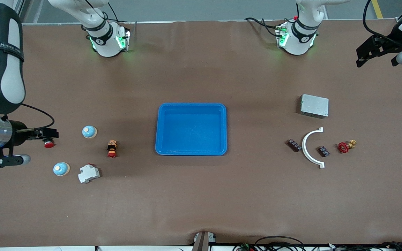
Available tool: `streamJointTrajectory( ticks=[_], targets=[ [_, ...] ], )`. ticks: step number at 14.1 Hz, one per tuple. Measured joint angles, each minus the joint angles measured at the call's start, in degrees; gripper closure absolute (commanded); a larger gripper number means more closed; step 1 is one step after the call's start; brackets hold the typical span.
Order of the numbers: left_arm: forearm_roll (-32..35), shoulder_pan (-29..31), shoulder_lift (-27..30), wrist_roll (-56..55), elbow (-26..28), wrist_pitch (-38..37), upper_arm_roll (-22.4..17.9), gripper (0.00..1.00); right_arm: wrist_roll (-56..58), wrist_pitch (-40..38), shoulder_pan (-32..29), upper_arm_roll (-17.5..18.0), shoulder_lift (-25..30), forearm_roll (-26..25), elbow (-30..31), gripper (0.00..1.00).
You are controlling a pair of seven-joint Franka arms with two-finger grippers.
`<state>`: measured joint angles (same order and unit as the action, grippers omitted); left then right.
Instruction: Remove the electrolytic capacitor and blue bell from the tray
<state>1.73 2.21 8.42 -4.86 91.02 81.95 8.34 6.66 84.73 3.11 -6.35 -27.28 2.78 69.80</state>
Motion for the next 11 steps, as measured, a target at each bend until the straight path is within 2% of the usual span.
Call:
streamJointTrajectory(
  ticks=[6,8,11],
  targets=[
    [0.0,0.0,0.2,0.0,0.0,0.0,-0.2,0.0,-0.2,0.2,0.0,-0.3,1.8,-0.1,-1.9,0.0],
    [0.0,0.1,0.2,0.0,0.0,0.0,-0.3,0.0,-0.3,-0.6,0.0,-0.3,5.8,-0.1,1.2,0.0],
    [0.0,0.1,0.3,0.0,-0.4,0.0,-0.3,0.0,-0.8,-0.7,0.0,-0.4,12.8,-0.4,8.8,0.0]
  ],
)
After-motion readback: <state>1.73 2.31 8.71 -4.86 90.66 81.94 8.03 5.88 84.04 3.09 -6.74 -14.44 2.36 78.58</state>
